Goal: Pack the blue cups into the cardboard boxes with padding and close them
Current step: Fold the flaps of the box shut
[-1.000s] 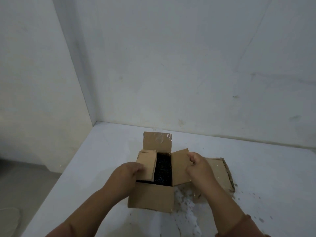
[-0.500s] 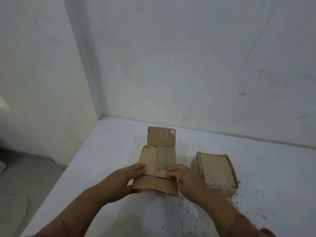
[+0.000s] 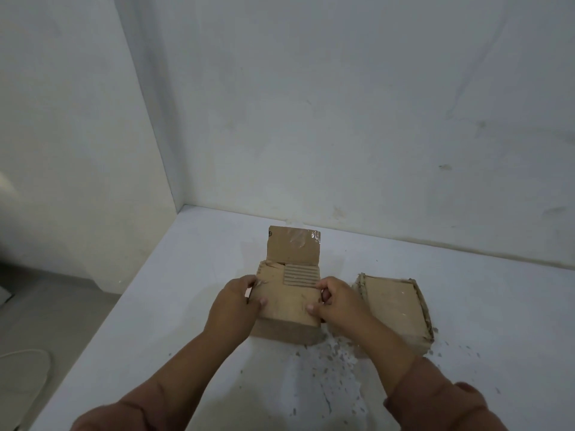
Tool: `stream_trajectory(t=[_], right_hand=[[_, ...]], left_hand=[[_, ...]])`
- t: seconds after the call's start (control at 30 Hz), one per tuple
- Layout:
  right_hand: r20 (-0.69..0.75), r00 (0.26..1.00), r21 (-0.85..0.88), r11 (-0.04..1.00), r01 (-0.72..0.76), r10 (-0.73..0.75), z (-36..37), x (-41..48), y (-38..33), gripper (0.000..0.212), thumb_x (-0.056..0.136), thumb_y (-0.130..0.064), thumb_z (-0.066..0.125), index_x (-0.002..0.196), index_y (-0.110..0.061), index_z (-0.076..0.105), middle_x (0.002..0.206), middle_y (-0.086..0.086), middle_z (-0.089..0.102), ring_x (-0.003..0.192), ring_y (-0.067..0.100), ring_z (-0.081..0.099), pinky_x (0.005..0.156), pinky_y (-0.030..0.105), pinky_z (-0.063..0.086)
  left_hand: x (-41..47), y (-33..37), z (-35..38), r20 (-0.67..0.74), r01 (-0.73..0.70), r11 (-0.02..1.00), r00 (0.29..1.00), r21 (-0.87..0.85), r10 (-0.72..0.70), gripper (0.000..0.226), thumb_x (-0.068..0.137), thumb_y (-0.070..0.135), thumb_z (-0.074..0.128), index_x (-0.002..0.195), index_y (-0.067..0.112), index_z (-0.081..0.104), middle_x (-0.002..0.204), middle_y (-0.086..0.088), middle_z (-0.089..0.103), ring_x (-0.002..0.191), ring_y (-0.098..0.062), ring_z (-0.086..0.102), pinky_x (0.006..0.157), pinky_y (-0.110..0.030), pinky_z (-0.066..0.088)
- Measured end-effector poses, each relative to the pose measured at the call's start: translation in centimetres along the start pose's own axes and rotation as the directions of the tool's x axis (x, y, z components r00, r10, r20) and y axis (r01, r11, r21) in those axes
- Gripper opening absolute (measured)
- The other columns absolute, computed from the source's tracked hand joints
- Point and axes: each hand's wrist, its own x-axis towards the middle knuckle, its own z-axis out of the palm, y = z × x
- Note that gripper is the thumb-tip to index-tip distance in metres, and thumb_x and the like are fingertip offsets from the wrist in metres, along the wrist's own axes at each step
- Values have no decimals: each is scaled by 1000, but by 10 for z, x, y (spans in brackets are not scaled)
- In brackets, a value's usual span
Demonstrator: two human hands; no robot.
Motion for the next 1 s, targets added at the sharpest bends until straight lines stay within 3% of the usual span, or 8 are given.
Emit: stream_trajectory(t=[0.1,0.23,0.37,0.47,0.6,0.73,0.83,1.0], right_hand=[[-8,1000,-6,1000,0,0,-6,17,-12,55,70,-27,78,115,-22,47,105,1,49,89,14,50,65,24,41],[-137,988,257,966,-34,71,-19,49,-34,85,77,-14,72,145,-22,21,147,10,29,127,24,43,101,37,42],[-103,991,455,890,-25,81,-28,60,-48,81,82,-5,66,147,-25,20,136,6,47,122,23,48,93,29,42],[-121,976,99,976,196,-183,-27,42,-45,48,82,-2,62,125,-22,56,100,-3,62,103,18,58,81,16,39],[-6,889,-338,837,429,-458,-11,17,-24,31,85,-5,56,110,-16,70,109,6,66,105,24,56,85,20,36],[53,882,-487,759,432,-469,1,1,-17,32,89,-13,50,116,-15,67,120,9,64,111,31,56,90,33,45],[-5,856,-515,735,441,-517,8,-7,-17,30,82,-15,54,105,-17,72,109,12,68,98,34,66,77,39,58],[161,918,-616,690,380,-362,20,-21,-30,42,98,-27,40,140,-29,37,150,16,25,137,33,23,112,40,25]], left_hand=[[6,3,-4,62,4,999,998,50,-7,52,89,26,61,139,21,45,139,0,50,115,-20,57,96,-29,42],[7,6,-7,83,3,996,997,84,-10,54,90,24,60,140,20,42,140,-2,49,118,-21,54,99,-30,41],[8,5,-9,95,-1,998,995,66,-6,52,89,22,60,138,20,44,137,-2,50,114,-21,55,97,-30,42],[10,2,-11,106,0,1000,994,11,-1,55,87,19,63,138,23,42,134,1,51,110,-19,54,89,-27,43],[13,0,-9,115,-22,1000,993,-12,23,74,87,16,62,145,39,22,122,0,51,91,-19,57,66,-21,42],[12,2,-8,145,-102,989,986,108,85,67,91,16,54,144,44,24,109,-3,48,87,-18,54,70,-22,42],[12,2,-7,175,-154,964,978,218,116,51,95,17,50,140,37,39,113,-3,45,100,-19,51,84,-22,40],[9,0,-7,227,-283,886,951,368,210,47,97,12,39,132,40,51,128,-7,43,115,-24,45,95,-25,42]])
